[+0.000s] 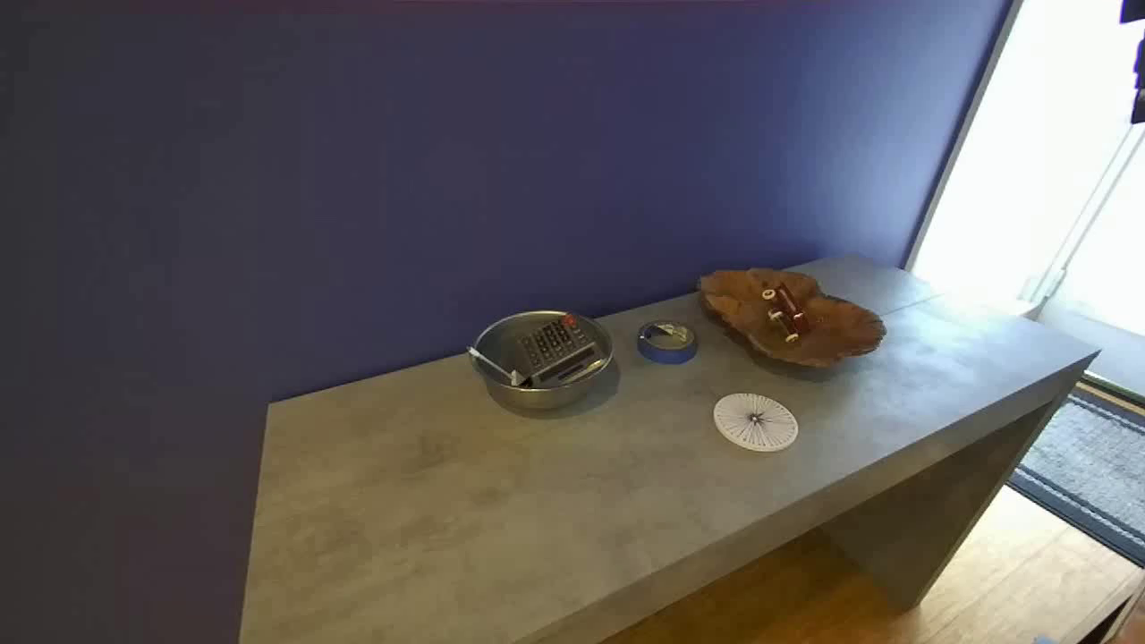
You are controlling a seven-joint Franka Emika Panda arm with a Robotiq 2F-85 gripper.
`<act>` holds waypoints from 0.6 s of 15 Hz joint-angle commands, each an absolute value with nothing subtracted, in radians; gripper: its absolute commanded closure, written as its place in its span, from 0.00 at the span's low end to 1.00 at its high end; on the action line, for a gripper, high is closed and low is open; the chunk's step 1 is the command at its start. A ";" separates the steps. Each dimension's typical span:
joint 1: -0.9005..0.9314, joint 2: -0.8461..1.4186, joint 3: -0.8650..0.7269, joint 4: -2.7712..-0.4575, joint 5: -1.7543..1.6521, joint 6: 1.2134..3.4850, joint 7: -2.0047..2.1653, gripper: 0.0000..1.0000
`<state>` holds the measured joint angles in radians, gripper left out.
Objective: Put the red wagon on the table
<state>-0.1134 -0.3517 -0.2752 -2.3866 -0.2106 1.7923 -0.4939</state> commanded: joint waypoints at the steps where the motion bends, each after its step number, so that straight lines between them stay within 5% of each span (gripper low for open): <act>1: -0.123 -0.350 -0.266 -2.385 -0.207 1.790 -0.497 0.00; 5: -0.123 -0.350 -0.266 -2.385 -0.207 1.790 -0.497 0.00; 9: -0.045 -0.119 -0.255 -2.291 -0.111 1.833 -0.656 0.00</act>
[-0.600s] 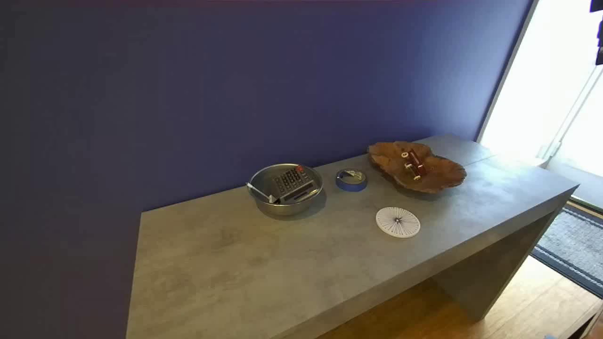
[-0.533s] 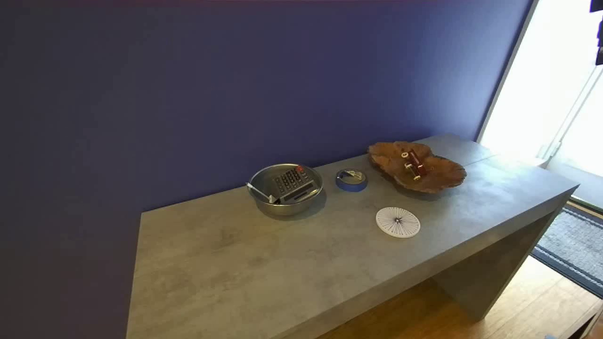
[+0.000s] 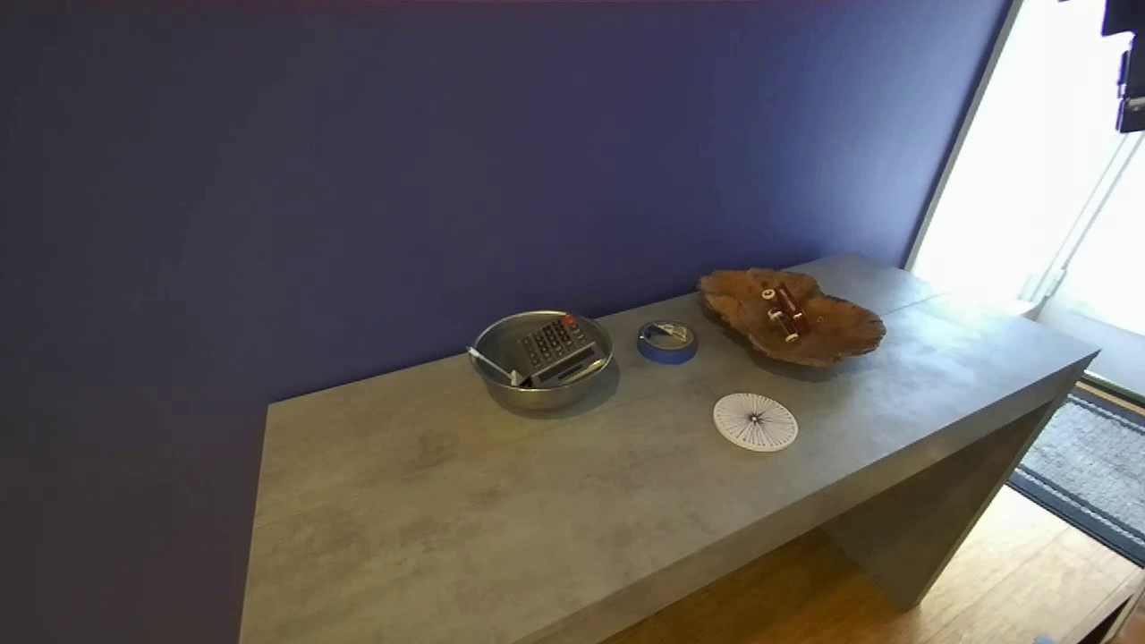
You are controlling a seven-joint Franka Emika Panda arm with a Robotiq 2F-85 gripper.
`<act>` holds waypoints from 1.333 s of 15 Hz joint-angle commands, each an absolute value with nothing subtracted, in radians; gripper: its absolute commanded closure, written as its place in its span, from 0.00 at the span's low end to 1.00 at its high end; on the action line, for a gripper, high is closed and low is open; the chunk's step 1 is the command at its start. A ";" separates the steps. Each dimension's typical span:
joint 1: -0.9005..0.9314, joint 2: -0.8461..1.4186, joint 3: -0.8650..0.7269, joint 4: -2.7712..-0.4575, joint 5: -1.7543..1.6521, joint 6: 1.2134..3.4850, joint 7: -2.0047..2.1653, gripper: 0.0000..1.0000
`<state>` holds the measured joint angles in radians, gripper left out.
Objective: Put the red wagon on the table
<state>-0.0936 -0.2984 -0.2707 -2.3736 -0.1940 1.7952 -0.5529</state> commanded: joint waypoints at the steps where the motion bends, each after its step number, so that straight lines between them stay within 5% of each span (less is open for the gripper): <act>1: -0.029 -0.079 -0.239 -2.276 -0.063 1.871 -0.680 0.00; 7: -0.015 0.172 -0.089 -2.094 0.126 2.090 -0.714 0.00; 20: -0.074 0.136 -0.068 -2.213 0.250 2.107 -0.541 0.00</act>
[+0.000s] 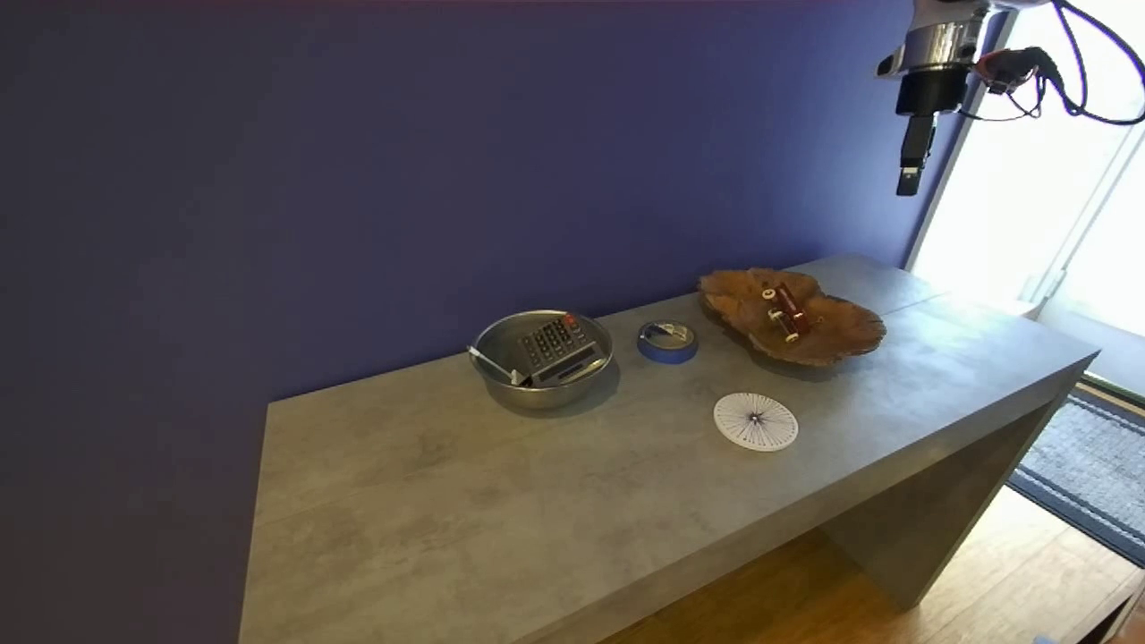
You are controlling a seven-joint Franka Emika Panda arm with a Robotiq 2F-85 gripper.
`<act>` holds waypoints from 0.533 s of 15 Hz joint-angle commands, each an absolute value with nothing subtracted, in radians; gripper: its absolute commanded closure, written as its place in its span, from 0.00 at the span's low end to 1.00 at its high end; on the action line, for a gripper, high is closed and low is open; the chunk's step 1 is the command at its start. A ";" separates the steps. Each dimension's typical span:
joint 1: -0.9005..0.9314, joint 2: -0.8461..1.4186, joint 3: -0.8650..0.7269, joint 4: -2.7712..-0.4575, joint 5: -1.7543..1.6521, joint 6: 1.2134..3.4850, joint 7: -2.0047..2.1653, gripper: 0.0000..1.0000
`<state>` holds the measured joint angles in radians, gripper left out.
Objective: Put the red wagon on the table
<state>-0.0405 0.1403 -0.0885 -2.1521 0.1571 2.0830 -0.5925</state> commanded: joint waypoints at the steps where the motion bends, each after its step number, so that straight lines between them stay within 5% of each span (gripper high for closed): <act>1: -0.077 0.135 -0.064 -2.248 0.287 2.116 -0.525 0.00; 8: -0.067 0.133 0.020 -2.412 0.739 2.178 -0.538 0.00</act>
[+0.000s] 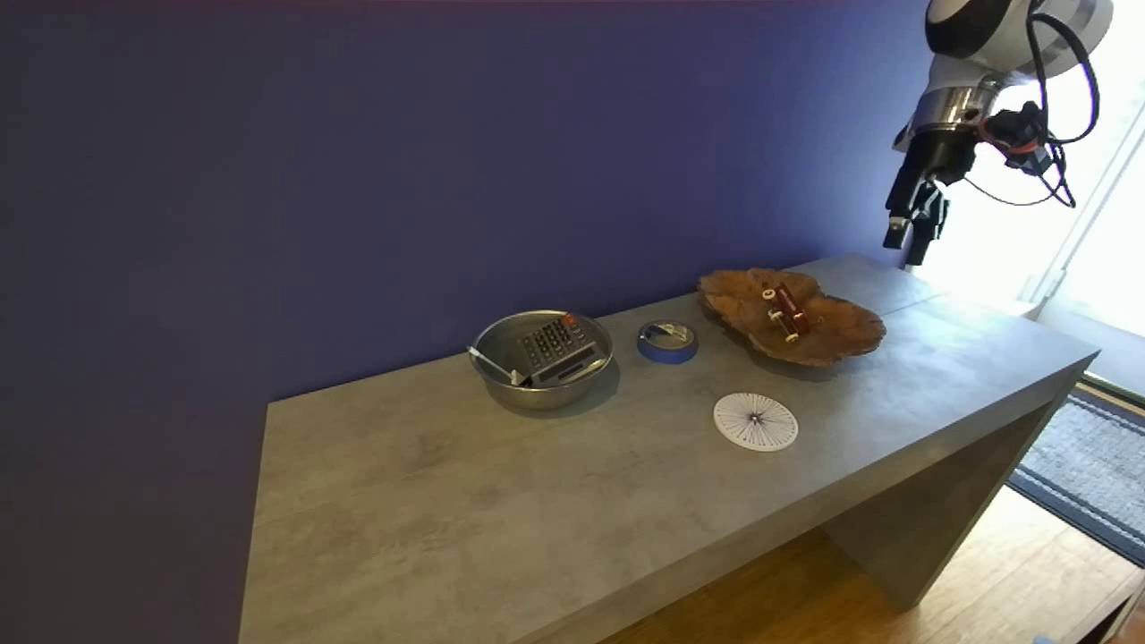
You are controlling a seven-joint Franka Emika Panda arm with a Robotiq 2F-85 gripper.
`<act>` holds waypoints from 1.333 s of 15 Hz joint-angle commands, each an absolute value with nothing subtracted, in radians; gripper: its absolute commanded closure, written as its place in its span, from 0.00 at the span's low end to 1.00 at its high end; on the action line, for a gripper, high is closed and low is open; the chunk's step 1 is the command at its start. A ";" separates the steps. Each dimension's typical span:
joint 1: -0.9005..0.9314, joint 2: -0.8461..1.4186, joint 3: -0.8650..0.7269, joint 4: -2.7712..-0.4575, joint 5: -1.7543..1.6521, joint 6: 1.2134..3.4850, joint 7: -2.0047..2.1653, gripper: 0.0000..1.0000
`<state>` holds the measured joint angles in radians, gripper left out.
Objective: Put the red wagon on the table
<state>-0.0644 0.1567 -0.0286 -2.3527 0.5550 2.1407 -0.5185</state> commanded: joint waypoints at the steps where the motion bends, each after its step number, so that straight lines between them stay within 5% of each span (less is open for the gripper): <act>1: -0.059 0.128 0.039 -2.418 0.821 2.188 -0.575 0.00; 5: -0.050 0.155 0.033 -2.391 0.783 2.169 -0.554 0.00; 15: -0.009 0.345 0.101 -2.308 1.391 2.656 -0.728 0.00; 20: 0.005 0.428 0.110 -2.250 1.416 2.712 -0.746 0.33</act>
